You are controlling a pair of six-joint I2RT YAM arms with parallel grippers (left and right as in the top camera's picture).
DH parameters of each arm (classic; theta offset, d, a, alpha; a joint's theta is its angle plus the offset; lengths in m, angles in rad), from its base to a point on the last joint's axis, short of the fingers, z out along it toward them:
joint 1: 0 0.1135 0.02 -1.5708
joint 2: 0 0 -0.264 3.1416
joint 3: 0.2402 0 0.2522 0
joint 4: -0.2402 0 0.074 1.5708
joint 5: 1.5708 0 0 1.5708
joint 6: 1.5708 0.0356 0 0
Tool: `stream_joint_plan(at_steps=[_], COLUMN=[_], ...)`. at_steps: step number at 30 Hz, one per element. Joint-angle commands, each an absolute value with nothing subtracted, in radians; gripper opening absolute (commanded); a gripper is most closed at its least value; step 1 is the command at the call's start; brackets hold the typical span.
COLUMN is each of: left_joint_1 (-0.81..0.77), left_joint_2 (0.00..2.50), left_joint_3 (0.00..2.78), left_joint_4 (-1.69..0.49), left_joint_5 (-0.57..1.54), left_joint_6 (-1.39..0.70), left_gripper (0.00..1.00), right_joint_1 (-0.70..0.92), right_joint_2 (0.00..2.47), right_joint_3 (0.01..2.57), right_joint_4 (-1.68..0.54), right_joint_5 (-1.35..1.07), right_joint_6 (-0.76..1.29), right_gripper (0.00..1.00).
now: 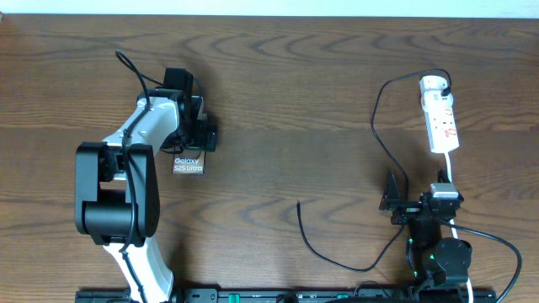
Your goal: Plug charger to phone and switch on socket
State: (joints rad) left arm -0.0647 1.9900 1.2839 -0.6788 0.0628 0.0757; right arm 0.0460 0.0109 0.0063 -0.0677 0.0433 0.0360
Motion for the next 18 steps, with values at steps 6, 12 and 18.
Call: stream_joint_plan(at_steps=[6, 12, 18], left_joint_1=[-0.064, -0.064, -0.064], left_joint_2=[2.022, 2.022, 2.022], left_joint_3=[1.243, 1.243, 1.243], left_joint_4=[-0.688, -0.702, -0.706], left_joint_5=[0.094, 0.117, 0.117], left_joint_6=[0.075, 0.074, 0.074], left_gripper=[0.98, 0.98, 0.98], right_joint_1=[0.053, 0.053, 0.053], right_joint_2=[0.006, 0.006, 0.006], right_joint_3=[0.006, 0.006, 0.006], right_joint_4=[-0.072, -0.072, -0.072], right_joint_5=[0.043, 0.043, 0.043], right_joint_6=[0.021, 0.021, 0.021], right_gripper=[0.99, 0.99, 0.99])
